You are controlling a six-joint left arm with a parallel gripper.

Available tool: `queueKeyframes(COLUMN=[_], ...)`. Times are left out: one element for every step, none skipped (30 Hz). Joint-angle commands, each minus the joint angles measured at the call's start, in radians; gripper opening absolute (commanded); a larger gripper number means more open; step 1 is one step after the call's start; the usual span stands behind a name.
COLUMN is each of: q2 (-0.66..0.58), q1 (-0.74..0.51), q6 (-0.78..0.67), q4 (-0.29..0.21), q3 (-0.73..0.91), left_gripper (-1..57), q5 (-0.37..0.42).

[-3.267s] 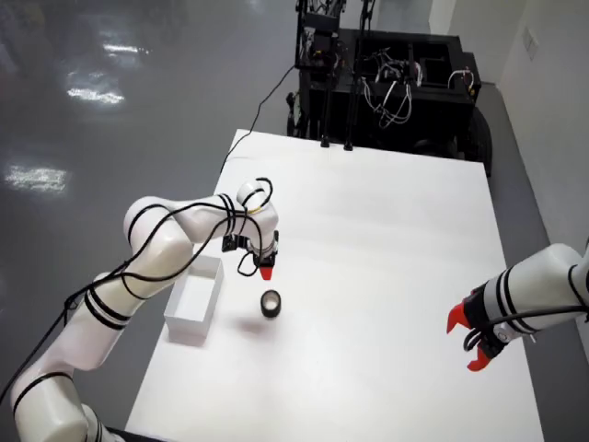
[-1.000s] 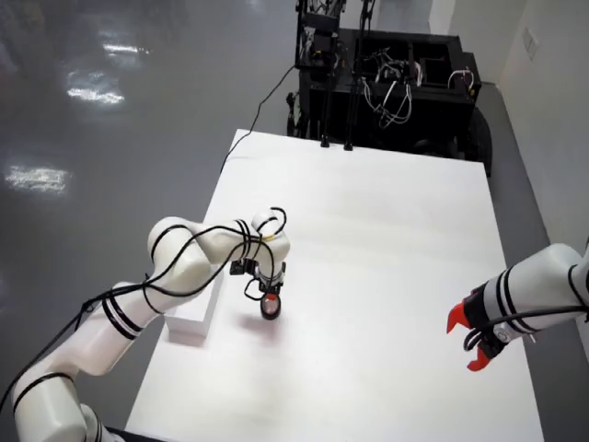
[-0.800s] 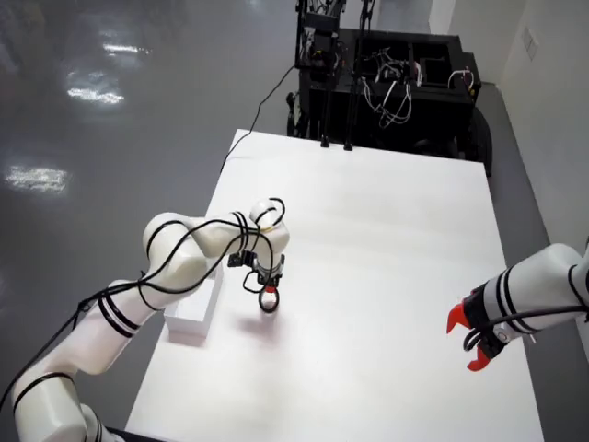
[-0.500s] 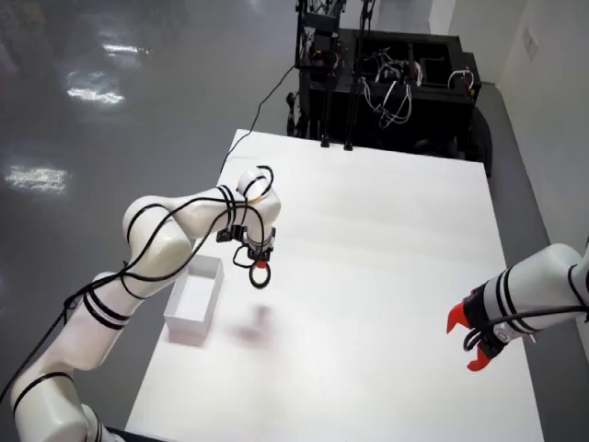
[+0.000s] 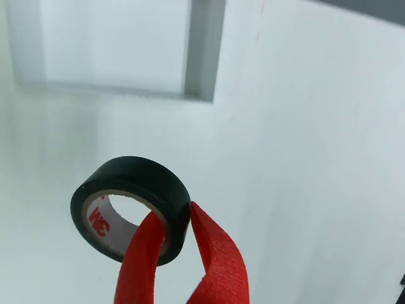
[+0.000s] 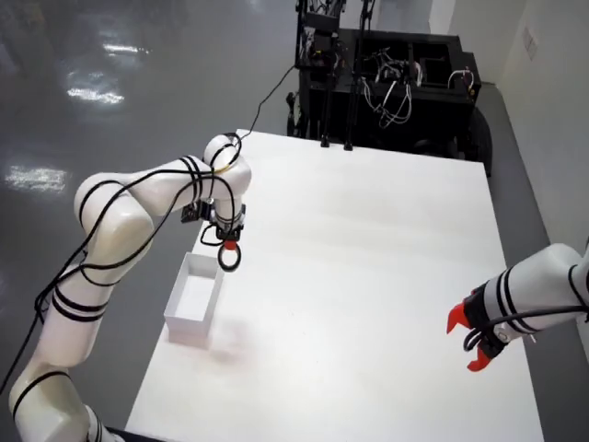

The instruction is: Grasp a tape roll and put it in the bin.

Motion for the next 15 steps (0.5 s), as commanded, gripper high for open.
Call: queueKeyframes(q2=[-0.317, -0.317, -0.319, -0.319, -0.319, -0.319, -0.319, -0.319, -0.322, -0.322, -0.319, -0.311, -0.299, -0.284, -0.27], q1=[0.165, 0.168, 0.171, 0.171, 0.173, 0.175, 0.175, 0.175, 0.176, 0.179, 0.182, 0.184, 0.182, 0.178, 0.175], q6=[-0.036, -0.036, -0.037, -0.039, -0.04, -0.042, -0.043, -0.045, -0.048, -0.051, -0.054, -0.054, -0.054, -0.054, -0.054], q4=[0.047, 0.05, 0.052, 0.052, 0.052, 0.053, 0.055, 0.059, 0.059, 0.059, 0.058, 0.055, 0.055, 0.055, 0.053], q3=[0.364, 0.366, 0.366, 0.366, 0.366, 0.366, 0.367, 0.37, 0.378, 0.386, 0.395, 0.402, 0.406, 0.407, 0.407], left_gripper=[-0.6, -0.6, -0.6, -0.6, -0.6, -0.6, -0.6, -0.7, -0.7, -0.7, -0.7, -0.7, -0.7, -0.7, -0.7], q5=[-0.017, -0.019, -0.025, -0.029, -0.033, -0.037, -0.042, -0.043, -0.048, -0.049, -0.056, -0.062, -0.066, -0.071, -0.079])
